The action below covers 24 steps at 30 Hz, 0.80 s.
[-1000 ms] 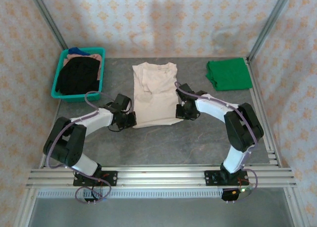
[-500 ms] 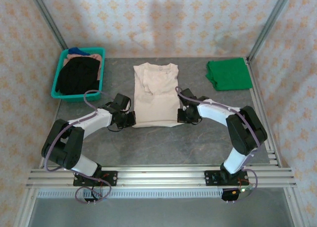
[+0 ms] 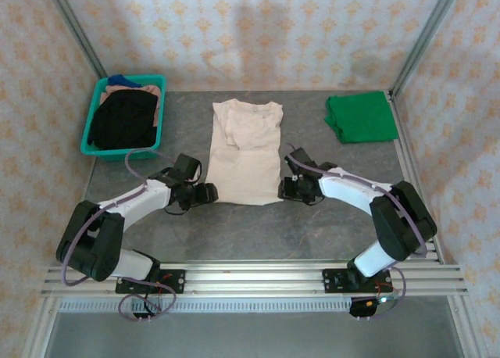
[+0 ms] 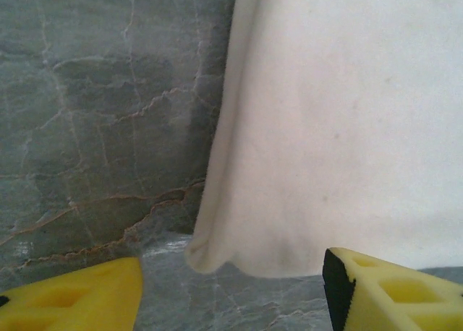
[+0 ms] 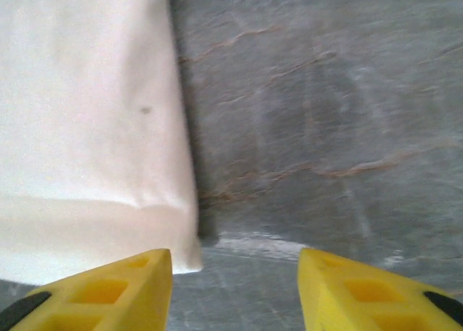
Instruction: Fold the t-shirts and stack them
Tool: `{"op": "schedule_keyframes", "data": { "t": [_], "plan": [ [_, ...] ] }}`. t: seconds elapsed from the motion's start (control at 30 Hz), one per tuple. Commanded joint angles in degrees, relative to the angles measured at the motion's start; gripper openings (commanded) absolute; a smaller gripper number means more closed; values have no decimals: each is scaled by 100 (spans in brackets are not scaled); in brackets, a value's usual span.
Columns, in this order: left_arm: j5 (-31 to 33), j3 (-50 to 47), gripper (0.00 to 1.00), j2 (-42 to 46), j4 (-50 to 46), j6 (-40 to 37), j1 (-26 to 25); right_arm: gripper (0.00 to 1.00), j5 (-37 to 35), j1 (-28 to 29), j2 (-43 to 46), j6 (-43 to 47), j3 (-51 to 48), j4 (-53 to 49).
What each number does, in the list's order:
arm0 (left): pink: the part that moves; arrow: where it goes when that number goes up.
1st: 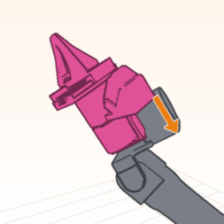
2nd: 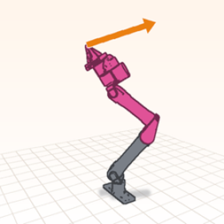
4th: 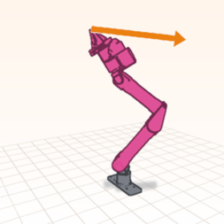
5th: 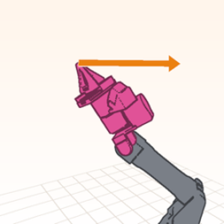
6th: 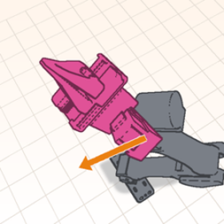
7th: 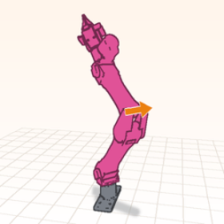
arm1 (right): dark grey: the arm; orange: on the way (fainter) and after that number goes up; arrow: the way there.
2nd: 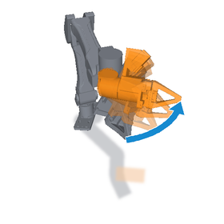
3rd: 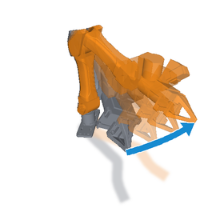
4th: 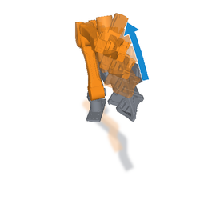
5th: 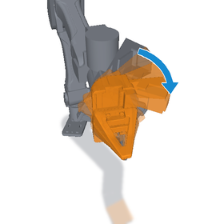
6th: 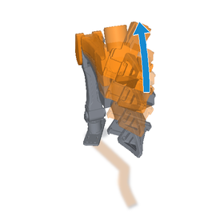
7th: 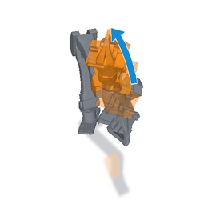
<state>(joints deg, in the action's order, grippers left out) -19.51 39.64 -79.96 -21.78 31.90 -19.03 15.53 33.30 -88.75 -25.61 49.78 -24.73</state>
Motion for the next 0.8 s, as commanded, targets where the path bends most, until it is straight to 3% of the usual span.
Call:
{"op": "schedule_keyframes", "data": {
  "t": [0.0,0.23,0.33,0.47,0.57,0.7,0.77],
  "plan": [
    [-111,-45,68,-1,110,155,-13,54,115,238,-14,-561,-91,510],
    [-399,-119,63,-547,713,329,-13,55,31,481,-400,-919,-91,808],
    [-453,-165,48,-638,935,420,-13,52,-51,572,-559,-992,-69,808],
    [-419,-139,20,-556,900,465,-13,35,-155,585,-643,-1026,-32,758],
    [-399,-141,3,-215,732,450,-13,15,-259,581,-461,-1033,46,591],
    [-233,-134,0,393,342,369,-11,0,-405,581,-56,-1018,86,408],
    [-164,-117,0,689,126,361,-10,0,-400,582,86,-1009,122,288]
  ]
}}
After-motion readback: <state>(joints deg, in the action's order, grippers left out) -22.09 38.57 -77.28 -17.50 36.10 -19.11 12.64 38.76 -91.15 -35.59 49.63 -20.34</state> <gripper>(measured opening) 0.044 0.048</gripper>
